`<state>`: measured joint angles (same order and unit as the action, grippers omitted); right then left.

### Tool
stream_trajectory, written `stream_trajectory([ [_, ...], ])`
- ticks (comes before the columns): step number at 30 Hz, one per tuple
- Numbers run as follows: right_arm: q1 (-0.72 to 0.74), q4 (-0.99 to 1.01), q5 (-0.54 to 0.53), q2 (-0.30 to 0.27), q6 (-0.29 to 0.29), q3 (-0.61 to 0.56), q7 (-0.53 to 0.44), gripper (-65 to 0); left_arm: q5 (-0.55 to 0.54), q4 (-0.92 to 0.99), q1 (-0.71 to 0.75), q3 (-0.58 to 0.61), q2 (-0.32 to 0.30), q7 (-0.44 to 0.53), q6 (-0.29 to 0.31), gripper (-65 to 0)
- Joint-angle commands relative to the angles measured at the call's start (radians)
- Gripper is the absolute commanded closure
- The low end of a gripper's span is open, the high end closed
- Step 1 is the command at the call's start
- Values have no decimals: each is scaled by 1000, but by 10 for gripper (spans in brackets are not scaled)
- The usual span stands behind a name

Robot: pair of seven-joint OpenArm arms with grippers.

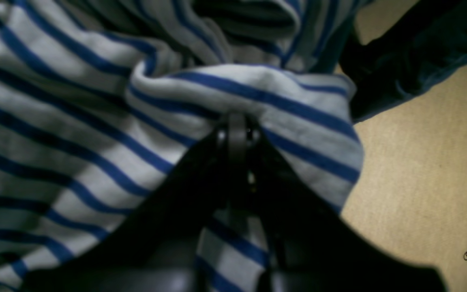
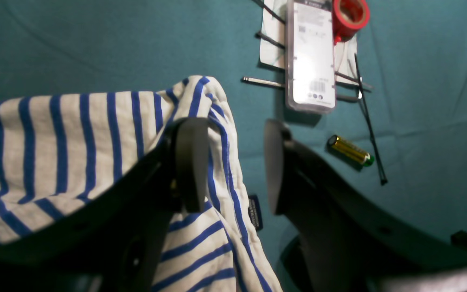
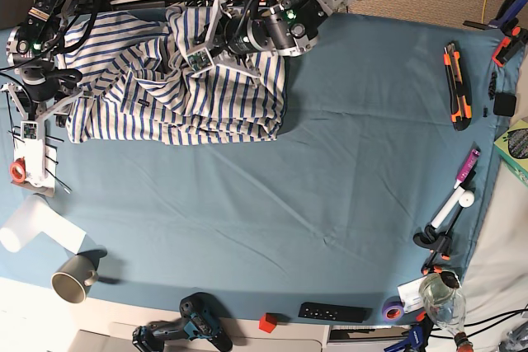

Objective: Fold the T-shirt properly
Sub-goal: 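Regrasp the folded fabric with the left gripper and press it flat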

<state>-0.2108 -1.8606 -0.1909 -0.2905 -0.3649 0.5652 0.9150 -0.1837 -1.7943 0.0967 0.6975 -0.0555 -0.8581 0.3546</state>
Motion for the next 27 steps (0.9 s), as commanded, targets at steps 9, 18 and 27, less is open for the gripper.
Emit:
stream_trajectory([
  [9, 9, -16, -3, -17, 4, 5, -29, -232, -309, -57, -42, 1, 14, 35, 344, 0],
  [18, 8, -16, -3, -17, 4, 5, -28, -232, -199, -71, -137, -72, 95, 80, 223, 0],
  [27, 9, -16, -40, -17, 4, 5, -29, -232, 3, 80, -186, -85, 98, 124, 61, 0],
])
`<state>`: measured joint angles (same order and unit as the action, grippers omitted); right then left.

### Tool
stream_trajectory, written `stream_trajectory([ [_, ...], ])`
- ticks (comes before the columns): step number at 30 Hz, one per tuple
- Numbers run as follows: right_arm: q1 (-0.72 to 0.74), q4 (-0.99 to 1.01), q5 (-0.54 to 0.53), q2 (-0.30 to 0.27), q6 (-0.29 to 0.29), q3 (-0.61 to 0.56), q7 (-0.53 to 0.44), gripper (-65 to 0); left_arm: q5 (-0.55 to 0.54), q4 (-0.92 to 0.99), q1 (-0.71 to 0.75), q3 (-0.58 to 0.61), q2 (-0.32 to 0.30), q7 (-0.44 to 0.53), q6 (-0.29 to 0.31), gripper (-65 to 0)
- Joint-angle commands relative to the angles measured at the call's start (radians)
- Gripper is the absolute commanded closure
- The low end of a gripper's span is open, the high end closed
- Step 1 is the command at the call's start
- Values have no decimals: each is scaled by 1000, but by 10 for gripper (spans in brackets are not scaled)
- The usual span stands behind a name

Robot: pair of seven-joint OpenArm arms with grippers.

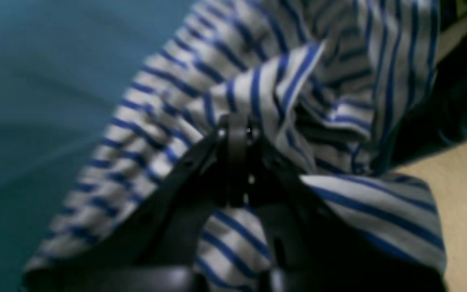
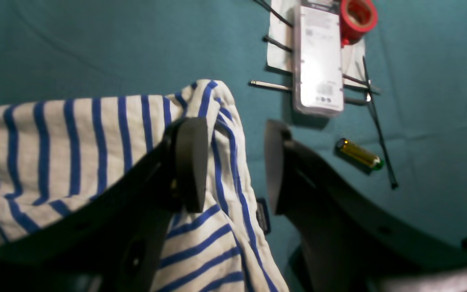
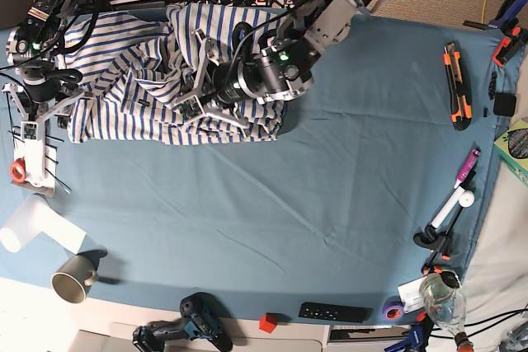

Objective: Fold the T-shirt properly
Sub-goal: 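Regrasp the folded fabric with the left gripper and press it flat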

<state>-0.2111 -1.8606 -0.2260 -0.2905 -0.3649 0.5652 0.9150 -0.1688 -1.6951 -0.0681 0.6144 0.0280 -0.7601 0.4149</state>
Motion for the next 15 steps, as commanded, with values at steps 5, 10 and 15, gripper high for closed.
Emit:
stream_trajectory([
  [5, 9, -16, -5, -17, 4, 5, -29, -232, -34, 62, -47, -2, 20, 29, 54, 0],
  [10, 9, -16, -5, -17, 4, 5, -29, -232, -53, 187, -106, -2, 48, 53, 57, 0],
  [15, 9, -16, -5, -17, 3, 5, -29, -232, -117, 281, -156, -2, 91, 47, 122, 0],
])
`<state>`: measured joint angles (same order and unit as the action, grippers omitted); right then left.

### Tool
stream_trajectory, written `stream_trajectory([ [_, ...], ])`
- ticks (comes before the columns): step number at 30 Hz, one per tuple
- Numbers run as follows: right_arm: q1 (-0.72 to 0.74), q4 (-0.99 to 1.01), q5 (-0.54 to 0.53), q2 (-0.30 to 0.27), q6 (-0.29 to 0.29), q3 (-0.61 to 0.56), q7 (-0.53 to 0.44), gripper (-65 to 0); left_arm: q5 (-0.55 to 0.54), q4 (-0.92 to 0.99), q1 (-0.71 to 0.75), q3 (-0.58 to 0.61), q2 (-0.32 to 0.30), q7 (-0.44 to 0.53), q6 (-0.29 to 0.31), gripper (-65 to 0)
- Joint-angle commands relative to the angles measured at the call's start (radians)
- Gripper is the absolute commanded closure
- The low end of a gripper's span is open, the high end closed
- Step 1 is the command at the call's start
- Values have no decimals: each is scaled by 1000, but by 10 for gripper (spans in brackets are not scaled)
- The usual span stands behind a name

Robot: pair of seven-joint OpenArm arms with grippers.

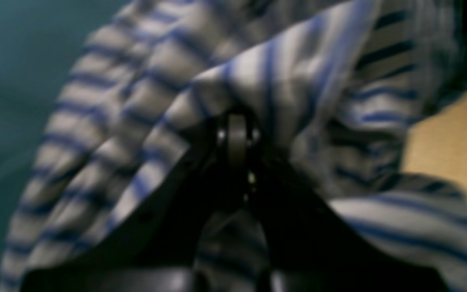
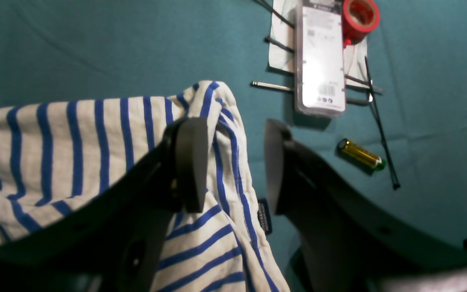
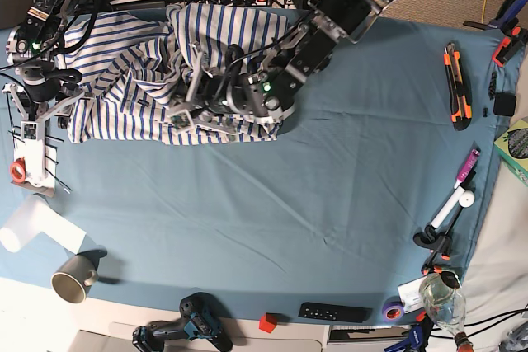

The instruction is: Fold the T-shirt properly

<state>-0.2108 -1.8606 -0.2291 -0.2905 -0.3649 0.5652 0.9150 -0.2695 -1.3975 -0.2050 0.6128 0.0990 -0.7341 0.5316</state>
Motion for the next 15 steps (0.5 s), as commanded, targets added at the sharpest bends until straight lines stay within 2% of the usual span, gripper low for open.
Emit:
stream_trajectory([
  [1, 8, -16, -2, -17, 4, 5, -29, -232, -34, -7, -26, 0, 28, 16, 18, 0],
  [6, 8, -16, -2, -17, 4, 5, -29, -232, -68, 22, -31, 0, 58, 19, 55, 0],
  [10, 8, -11, -2, -17, 4, 5, -29, -232, -55, 48, -41, 6, 58, 69, 56, 0],
  [12, 8, -7, -2, -15, 4, 5, -29, -232, -5, 68, -47, 6, 58, 101, 23, 0],
  [15, 9, -7, -2, -2, 4, 5, -31, -232, 77, 119, -57, 6, 58, 156, -64, 0],
])
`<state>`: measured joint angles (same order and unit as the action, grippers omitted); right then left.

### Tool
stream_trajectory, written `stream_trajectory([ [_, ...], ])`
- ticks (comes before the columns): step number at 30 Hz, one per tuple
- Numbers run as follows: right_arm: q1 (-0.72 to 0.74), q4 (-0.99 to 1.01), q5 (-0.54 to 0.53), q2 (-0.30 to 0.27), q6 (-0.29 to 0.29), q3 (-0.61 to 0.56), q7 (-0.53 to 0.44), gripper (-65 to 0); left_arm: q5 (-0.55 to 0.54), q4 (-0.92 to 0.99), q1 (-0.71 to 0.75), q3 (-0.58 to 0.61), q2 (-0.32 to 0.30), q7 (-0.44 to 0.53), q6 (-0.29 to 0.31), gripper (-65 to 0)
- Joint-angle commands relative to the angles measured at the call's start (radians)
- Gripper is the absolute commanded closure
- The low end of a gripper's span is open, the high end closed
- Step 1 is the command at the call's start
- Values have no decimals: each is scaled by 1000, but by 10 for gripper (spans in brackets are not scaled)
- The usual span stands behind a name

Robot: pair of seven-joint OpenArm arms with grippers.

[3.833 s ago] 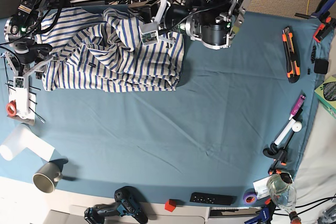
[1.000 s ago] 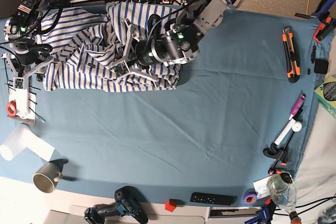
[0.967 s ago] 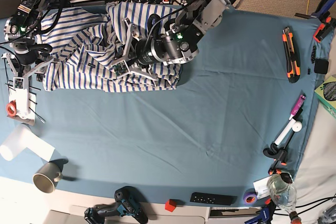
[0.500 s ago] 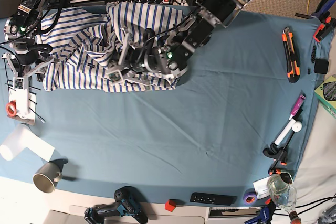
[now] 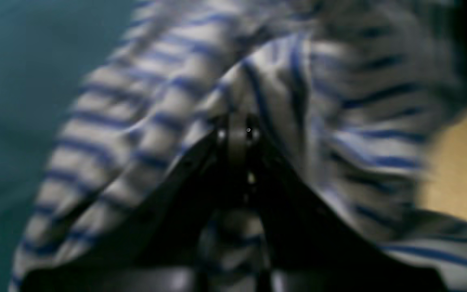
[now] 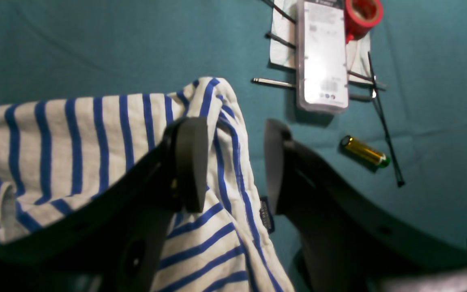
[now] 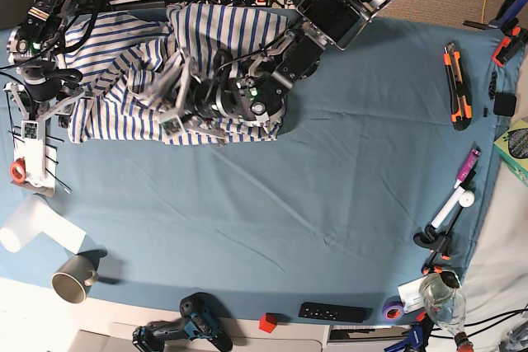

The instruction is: Fold the T-shirt properly

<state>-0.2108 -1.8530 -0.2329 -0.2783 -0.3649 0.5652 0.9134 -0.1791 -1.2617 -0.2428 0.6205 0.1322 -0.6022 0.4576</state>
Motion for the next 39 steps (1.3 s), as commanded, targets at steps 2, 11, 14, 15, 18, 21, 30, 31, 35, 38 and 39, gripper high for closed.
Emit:
stream_trajectory([
  [2, 8, -14, 2, -1, 4, 5, -30, -232, 13, 21, -30, -1, 25, 45, -45, 0],
  [11, 9, -13, 2, 23, 3, 5, -35, -232, -4, 21, -105, -15, 25, 14, -178, 0],
  [14, 8, -11, 2, 24, 3, 5, -35, -232, -75, -15, -144, -57, 25, -41, -168, 0],
  [15, 9, -11, 2, 23, 3, 5, -34, -232, -97, -26, -156, -76, 25, -56, -160, 0],
  [18, 9, -11, 2, 23, 3, 5, -34, -232, -156, -37, -187, -146, 25, -104, -98, 0],
  [21, 9, -10, 2, 23, 2, 5, -34, -232, -202, -37, -204, -227, 25, -156, -41, 0],
  [30, 79, 200, -57, -65, -21, 5, -16, -326, -252, -37, -231, -369, -25, -211, -11, -190],
  [31, 100, 243, -92, -87, -27, 5, 4, -327, -251, -37, -231, -369, -41, -211, -12, -190],
  [35, 188, 397, -284, -175, -110, 5, 134, -362, -248, -36, -228, -369, -93, -222, -12, -190],
  [38, 223, 468, -387, -219, -146, 5, 179, -382, -244, -36, -218, -368, -117, -221, -16, -190],
  [39, 225, 481, -410, -230, -153, 5, 192, -382, -244, -36, -213, -369, -122, -221, -15, -190],
])
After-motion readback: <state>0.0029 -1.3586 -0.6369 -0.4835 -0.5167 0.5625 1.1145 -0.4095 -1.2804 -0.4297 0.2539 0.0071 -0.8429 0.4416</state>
